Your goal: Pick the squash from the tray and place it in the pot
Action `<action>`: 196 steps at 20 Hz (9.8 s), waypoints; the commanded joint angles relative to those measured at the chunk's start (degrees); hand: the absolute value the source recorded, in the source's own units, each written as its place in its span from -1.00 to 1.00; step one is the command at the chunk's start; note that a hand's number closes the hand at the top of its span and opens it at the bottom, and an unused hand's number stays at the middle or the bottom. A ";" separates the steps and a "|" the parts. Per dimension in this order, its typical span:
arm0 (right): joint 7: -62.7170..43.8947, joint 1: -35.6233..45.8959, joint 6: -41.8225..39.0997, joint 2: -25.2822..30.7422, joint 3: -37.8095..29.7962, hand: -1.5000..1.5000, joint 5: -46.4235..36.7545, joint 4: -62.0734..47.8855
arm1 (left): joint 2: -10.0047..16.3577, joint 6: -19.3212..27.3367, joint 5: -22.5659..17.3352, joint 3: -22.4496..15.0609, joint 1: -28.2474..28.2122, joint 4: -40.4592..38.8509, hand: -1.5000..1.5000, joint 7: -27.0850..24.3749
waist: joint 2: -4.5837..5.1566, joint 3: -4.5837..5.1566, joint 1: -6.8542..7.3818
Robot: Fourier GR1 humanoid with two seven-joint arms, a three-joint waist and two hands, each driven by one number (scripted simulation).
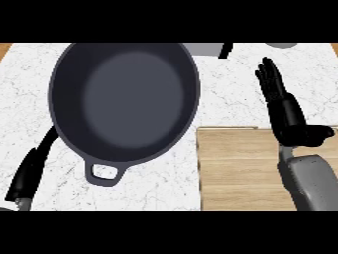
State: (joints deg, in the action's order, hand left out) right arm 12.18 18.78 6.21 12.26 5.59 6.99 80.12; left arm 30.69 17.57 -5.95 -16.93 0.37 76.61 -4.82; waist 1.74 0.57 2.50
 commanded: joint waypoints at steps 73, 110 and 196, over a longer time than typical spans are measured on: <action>-68.52 -20.58 -16.88 23.93 3.75 -1.00 -24.51 22.91 | -16.47 -15.95 -15.39 1.16 0.70 19.36 0.00 20.18 | -1.72 -0.57 -2.48; -61.83 -8.24 -26.92 10.72 27.25 1.00 -47.36 25.84 | -18.75 -19.56 -12.32 4.35 -0.14 16.96 0.00 19.06 | -1.88 -0.49 -2.03; -25.57 58.45 32.36 -12.26 17.95 -1.00 -10.71 -52.06 | -23.22 -22.88 -8.72 2.54 2.83 18.90 0.00 23.58 | -0.09 -0.44 4.95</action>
State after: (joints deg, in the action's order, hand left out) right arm -14.74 75.70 34.29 0.00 22.64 -4.67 30.86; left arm 7.93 -5.00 -14.15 -15.03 1.32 93.80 19.73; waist 2.18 0.15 8.44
